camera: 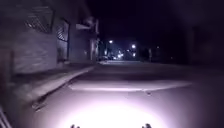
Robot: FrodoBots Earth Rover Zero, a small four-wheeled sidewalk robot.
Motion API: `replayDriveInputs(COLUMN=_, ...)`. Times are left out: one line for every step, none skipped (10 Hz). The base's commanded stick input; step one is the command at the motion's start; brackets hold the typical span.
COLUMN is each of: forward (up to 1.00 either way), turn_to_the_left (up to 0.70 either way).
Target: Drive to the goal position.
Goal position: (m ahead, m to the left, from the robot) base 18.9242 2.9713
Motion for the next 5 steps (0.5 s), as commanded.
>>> replayDriveInputs(forward=0.70, turn_to_the_left=0.00)
replayDriveInputs(forward=0.70, turn_to_the_left=0.00)
replayDriveInputs(forward=0.70, turn_to_the_left=0.00)
replayDriveInputs(forward=0.70, turn_to_the_left=0.00)
replayDriveInputs(forward=0.70, turn_to_the_left=0.00)
